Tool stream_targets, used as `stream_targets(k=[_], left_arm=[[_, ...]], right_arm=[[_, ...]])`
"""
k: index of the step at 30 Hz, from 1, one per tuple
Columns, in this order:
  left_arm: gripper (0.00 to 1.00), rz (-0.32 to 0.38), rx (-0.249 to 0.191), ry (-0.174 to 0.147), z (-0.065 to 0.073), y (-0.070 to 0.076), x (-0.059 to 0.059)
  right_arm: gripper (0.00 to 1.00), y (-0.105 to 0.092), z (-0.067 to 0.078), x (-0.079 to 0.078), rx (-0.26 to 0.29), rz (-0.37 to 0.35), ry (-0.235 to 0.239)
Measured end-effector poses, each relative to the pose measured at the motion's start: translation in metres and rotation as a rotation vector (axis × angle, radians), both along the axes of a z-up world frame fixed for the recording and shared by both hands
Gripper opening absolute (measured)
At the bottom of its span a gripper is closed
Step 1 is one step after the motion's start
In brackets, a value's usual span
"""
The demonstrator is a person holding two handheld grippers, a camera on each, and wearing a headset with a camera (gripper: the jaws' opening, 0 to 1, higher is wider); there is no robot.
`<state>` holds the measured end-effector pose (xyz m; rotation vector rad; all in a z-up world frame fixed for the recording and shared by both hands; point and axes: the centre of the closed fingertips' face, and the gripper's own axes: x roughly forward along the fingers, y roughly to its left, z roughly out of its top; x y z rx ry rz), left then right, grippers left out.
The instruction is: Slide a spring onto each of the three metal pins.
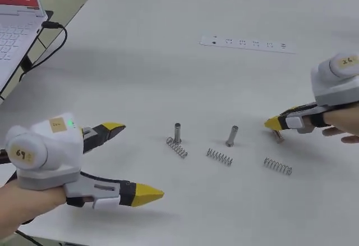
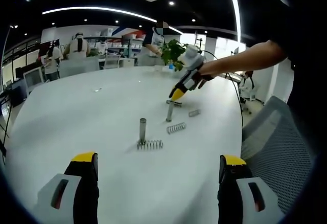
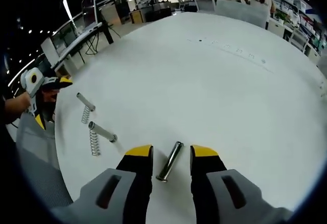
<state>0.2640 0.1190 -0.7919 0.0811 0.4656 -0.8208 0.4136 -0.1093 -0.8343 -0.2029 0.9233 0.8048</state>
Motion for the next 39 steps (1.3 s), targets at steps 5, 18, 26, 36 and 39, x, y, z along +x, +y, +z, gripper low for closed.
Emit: stream_targets(k=[5,18,26,36,39], left_arm=[[0.96,0.0,0.006,0.006,-0.002,0.002,-0.001],[0.96,-0.025,0.028,0.003,-0.001,-0.003,-0.001],[0.96,-0.027,0.028,0.001,0.0,-0.003,0.001],[0.96,-0.021,0.029,0.005,-0.001,-0.002,0.0],[0.96,-0.021,0.03,0.007,-0.002,-0.002,-0.001]], right_arm=[[0.22,-0.003,-0.007,-0.003,-0.013,-0.029,0.048],[0.15,-0.004,-0.015,0.002,-0.022,-0.057,0.081],[0.11,-0.003,-0.018,0.002,-0.059,-0.039,0.081],[0.08,-0.001,-0.018,0.003,-0.081,-0.044,0.074],[0.08,-0.001,-0.018,0.003,-0.087,-0.046,0.075]])
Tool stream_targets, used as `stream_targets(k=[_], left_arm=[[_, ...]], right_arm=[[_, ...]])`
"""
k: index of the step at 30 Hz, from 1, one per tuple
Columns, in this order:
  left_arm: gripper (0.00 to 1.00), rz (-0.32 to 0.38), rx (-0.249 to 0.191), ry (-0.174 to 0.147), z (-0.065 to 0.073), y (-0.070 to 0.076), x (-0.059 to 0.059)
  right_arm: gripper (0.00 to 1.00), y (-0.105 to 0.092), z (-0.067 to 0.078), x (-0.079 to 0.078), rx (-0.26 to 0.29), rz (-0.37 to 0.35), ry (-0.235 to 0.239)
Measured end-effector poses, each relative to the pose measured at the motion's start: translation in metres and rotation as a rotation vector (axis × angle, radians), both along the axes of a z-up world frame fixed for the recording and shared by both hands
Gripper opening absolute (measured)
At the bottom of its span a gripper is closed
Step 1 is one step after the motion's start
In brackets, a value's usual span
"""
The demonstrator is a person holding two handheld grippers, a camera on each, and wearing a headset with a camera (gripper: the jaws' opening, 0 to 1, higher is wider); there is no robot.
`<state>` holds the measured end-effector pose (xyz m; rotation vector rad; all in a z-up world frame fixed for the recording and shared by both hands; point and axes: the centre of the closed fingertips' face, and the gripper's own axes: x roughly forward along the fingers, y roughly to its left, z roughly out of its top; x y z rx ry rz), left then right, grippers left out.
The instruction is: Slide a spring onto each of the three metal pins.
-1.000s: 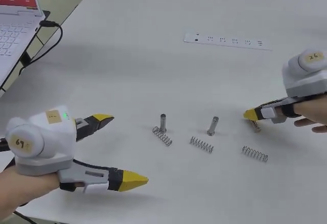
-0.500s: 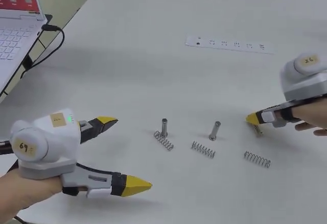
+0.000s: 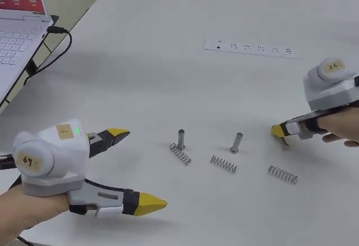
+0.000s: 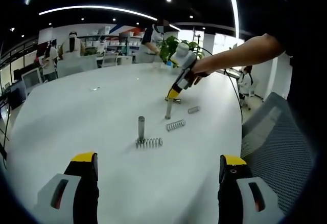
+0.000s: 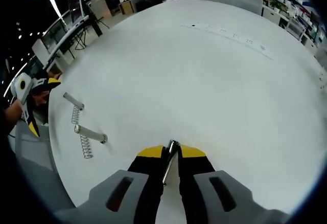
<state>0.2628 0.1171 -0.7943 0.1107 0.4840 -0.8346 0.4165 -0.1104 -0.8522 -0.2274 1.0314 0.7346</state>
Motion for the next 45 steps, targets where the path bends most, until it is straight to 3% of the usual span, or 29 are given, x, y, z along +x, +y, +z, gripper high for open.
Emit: stream_targets(k=[25,45], left_arm=[[0.96,0.0,0.001,0.008,-0.002,-0.001,-0.003],[0.96,-0.002,-0.003,0.002,-0.002,-0.004,-0.002]], right_arm=[[0.06,0.0,0.003,-0.009,0.007,0.016,-0.007],[0.05,-0.004,0.021,-0.025,0.093,0.002,-0.072]])
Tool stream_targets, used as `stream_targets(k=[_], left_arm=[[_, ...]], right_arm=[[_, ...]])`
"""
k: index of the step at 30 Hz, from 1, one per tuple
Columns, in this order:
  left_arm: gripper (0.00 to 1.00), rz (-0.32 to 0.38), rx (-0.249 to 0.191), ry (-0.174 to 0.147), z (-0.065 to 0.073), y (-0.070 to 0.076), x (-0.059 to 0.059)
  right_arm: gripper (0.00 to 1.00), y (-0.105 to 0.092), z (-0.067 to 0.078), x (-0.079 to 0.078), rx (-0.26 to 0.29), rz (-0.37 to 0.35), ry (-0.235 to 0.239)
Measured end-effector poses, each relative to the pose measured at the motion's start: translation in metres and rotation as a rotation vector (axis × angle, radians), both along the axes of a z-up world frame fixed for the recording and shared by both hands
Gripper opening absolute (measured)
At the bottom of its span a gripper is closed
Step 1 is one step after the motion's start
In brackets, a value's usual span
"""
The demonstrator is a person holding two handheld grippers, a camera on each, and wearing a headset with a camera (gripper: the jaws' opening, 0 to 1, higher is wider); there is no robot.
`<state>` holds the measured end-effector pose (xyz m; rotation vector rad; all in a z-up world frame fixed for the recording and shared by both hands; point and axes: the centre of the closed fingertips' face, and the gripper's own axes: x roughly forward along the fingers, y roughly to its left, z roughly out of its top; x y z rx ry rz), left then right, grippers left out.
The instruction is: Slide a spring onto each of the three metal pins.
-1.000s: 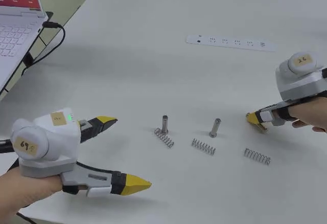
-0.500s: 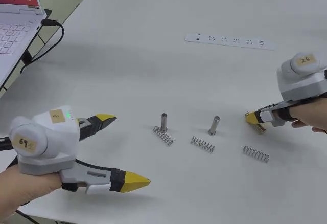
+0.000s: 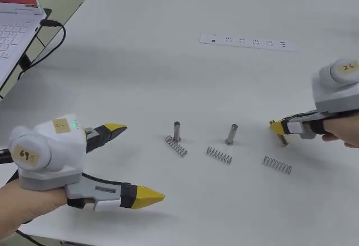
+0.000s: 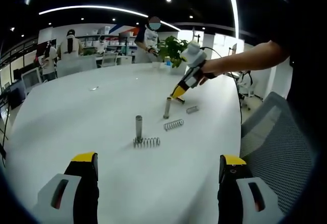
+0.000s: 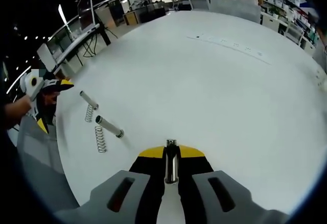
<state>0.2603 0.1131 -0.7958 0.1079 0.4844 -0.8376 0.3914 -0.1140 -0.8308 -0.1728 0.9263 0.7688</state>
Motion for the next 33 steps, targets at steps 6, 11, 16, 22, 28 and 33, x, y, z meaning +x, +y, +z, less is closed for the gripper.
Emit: stream_targets(k=[6,11,16,22,28,33], left_arm=[[0.96,-0.003,0.0,0.0,0.0,-0.001,0.0],[0.96,-0.004,0.0,-0.002,0.0,-0.001,0.0],[0.96,-0.004,-0.001,-0.003,0.0,-0.001,0.001],[0.96,-0.007,-0.002,-0.003,0.0,-0.003,0.001],[0.96,-0.01,-0.003,-0.006,0.001,-0.005,0.001],[0.96,-0.012,-0.001,-0.006,0.002,-0.005,0.001]], right_arm=[[0.05,-0.002,0.003,-0.004,0.02,-0.006,-0.016],[0.05,-0.002,0.006,-0.005,0.03,-0.004,-0.032],[0.06,-0.002,0.008,-0.007,0.045,-0.009,-0.047],[0.05,-0.002,0.012,-0.007,0.058,-0.011,-0.073],[0.05,-0.002,0.016,-0.006,0.071,-0.008,-0.092],[0.06,-0.003,0.018,-0.007,0.071,-0.005,-0.104]])
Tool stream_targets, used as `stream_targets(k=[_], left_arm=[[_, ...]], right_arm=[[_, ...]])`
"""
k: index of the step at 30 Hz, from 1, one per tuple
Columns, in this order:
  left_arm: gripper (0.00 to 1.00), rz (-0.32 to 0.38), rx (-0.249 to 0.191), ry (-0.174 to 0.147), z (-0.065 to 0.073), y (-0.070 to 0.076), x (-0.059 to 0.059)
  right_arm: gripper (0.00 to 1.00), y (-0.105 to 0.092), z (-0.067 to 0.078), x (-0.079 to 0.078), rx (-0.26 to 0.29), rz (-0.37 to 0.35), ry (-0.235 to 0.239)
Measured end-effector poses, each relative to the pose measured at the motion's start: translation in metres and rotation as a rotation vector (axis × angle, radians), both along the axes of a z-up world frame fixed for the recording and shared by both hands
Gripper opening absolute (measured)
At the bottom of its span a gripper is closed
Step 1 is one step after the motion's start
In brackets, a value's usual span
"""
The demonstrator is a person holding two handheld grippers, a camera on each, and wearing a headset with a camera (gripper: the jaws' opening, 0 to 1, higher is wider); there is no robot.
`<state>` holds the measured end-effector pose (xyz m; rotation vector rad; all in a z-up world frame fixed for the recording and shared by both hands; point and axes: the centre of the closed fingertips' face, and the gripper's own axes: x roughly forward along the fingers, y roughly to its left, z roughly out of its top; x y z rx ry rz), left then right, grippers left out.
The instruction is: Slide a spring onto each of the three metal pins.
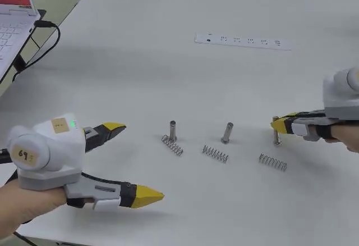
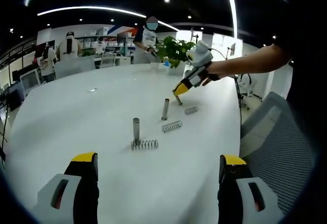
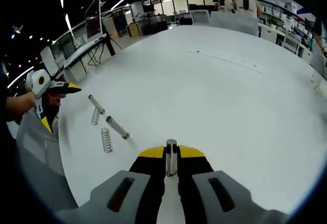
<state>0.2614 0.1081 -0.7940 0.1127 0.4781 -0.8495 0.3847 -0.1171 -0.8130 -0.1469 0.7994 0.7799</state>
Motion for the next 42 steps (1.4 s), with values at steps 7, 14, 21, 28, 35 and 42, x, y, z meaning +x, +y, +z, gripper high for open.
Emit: stream_targets(k=[7,14,21,28,35,42], left_arm=[[0.96,-0.001,-0.002,-0.006,0.003,0.0,0.001],[0.96,-0.001,-0.002,-0.016,0.007,0.0,0.005],[0.96,-0.006,-0.001,-0.021,0.008,-0.002,0.005],[0.96,-0.005,-0.011,-0.035,0.014,-0.003,0.007],[0.96,-0.004,-0.02,-0.059,0.024,-0.004,0.01],[0.96,-0.013,-0.019,-0.069,0.03,-0.008,0.009]], right_arm=[[0.06,0.0,0.001,0.001,0.0,0.007,-0.015],[0.06,0.0,0.002,-0.001,-0.002,0.016,-0.032],[0.06,-0.002,0.003,-0.006,-0.003,0.021,-0.046],[0.06,-0.003,0.003,-0.012,-0.029,0.047,-0.072],[0.06,-0.005,0.003,-0.016,-0.046,0.065,-0.087],[0.06,-0.006,0.002,-0.019,-0.059,0.073,-0.093]])
